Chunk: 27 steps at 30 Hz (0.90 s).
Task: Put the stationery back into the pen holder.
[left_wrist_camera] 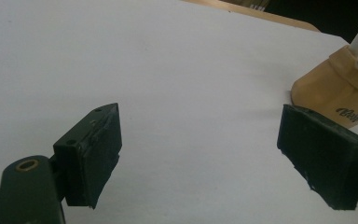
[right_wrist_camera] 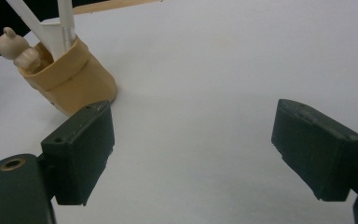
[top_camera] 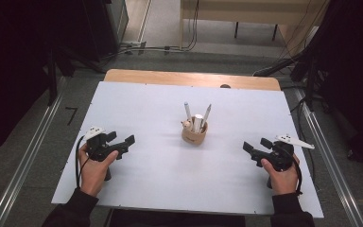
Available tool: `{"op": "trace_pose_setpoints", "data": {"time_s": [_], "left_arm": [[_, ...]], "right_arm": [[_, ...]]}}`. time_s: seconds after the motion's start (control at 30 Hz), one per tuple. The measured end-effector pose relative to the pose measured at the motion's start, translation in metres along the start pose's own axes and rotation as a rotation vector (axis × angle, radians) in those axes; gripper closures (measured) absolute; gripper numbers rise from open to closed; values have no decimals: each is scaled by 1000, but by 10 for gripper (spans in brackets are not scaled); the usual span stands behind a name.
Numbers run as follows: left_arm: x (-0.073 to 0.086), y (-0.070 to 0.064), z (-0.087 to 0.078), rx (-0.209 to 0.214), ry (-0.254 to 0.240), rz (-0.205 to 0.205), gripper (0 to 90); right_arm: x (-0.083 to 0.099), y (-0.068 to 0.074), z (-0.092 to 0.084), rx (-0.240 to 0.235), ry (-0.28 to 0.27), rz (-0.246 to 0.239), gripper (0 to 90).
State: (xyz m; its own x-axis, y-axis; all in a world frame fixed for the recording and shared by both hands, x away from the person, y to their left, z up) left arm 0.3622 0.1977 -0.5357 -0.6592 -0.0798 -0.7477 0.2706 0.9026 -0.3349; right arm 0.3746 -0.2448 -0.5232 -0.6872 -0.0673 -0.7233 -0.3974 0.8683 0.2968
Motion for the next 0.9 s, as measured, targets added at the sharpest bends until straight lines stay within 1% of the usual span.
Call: {"op": "trace_pose_setpoints", "data": {"time_s": [0.17, 0.33, 0.57, 0.7, 0.8, 0.9], "left_arm": [[1, 3, -2, -5, 2, -5, 146], [3, 7, -3, -12, 6, -14, 146], [6, 12, -4, -24, 12, -13, 145], [6, 14, -4, -30, 10, -20, 145], [6, 16, -4, -34, 11, -17, 144], [7, 21, -3, -55, 14, -19, 144]], "right_arm": [[5, -9, -3, 29, 6, 11, 106], [7, -17, -8, 47, 1, 25, 101], [11, -28, -11, 79, 6, 28, 98], [12, -34, -13, 91, 7, 40, 98], [13, -37, -14, 100, 6, 43, 98], [15, -42, -13, 114, 11, 44, 98]]}}
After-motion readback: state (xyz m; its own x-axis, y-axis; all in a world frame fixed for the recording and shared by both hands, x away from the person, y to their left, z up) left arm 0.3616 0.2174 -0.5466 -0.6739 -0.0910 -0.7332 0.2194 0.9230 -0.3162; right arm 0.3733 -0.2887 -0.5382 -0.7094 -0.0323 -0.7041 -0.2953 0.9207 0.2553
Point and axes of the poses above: each handheld gripper's, and its own axes: z roughly forward along the jaws, x roughly out of its underside, y roughly to its left, the point moved 10 cm from there along z, roughly forward along the jaws, and after that the axes turned 9 degrees about y, right-handed, at the moved point
